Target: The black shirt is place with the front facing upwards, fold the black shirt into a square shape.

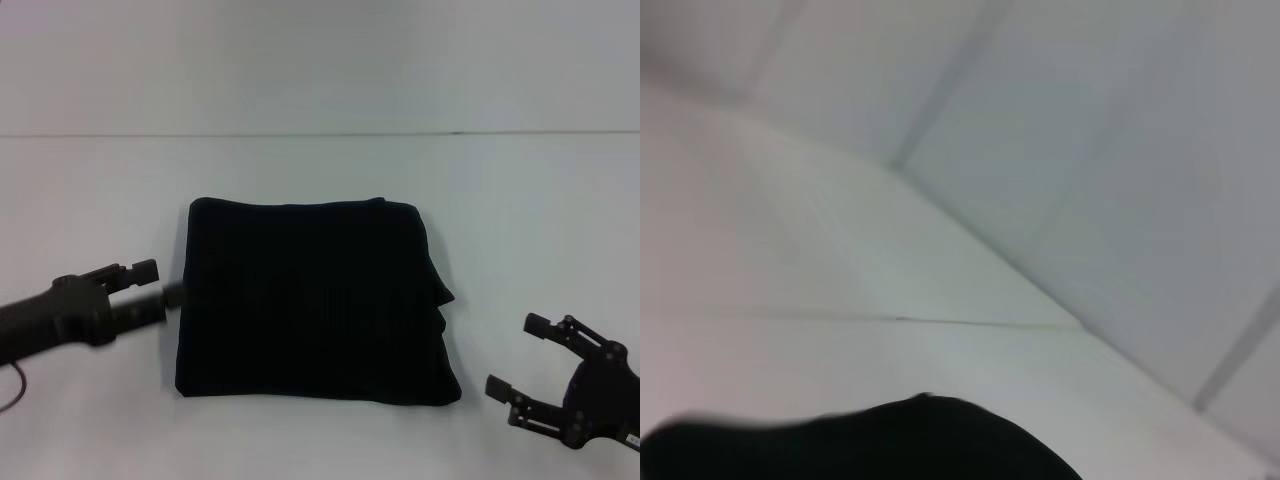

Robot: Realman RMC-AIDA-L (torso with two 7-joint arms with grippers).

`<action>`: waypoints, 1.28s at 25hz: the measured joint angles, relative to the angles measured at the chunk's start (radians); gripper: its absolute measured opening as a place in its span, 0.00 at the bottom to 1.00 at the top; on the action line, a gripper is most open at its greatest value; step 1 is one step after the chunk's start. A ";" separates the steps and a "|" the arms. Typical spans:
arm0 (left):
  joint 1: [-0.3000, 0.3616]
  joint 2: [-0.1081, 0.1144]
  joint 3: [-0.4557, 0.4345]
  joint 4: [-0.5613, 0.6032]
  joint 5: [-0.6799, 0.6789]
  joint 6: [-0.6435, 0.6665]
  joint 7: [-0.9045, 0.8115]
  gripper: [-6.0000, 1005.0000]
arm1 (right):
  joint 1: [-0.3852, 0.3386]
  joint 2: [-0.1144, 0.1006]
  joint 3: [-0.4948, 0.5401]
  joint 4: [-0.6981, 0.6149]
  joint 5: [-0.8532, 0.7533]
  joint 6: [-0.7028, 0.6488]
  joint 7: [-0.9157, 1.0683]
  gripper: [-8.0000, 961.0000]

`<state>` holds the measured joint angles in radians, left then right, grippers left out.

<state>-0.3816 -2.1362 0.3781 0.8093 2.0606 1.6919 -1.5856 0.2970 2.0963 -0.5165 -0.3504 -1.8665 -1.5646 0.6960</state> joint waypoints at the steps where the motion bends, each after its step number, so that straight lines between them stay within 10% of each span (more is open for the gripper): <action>1: 0.022 -0.015 0.006 0.026 -0.002 0.021 0.096 0.64 | 0.004 0.000 -0.002 0.009 0.001 0.000 -0.015 0.98; 9: 0.153 -0.039 0.031 -0.007 0.015 0.076 0.536 0.81 | -0.001 -0.002 -0.010 0.074 -0.004 0.062 -0.080 0.98; 14: 0.170 -0.039 0.004 -0.046 0.042 0.042 0.552 0.95 | -0.004 -0.002 -0.010 0.095 -0.006 0.087 -0.096 0.98; 32: 0.160 -0.036 -0.007 -0.056 0.055 0.048 0.555 0.94 | -0.003 -0.003 -0.011 0.096 -0.007 0.094 -0.096 0.98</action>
<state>-0.2213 -2.1720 0.3712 0.7532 2.1161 1.7397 -1.0309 0.2940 2.0937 -0.5275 -0.2546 -1.8730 -1.4705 0.6000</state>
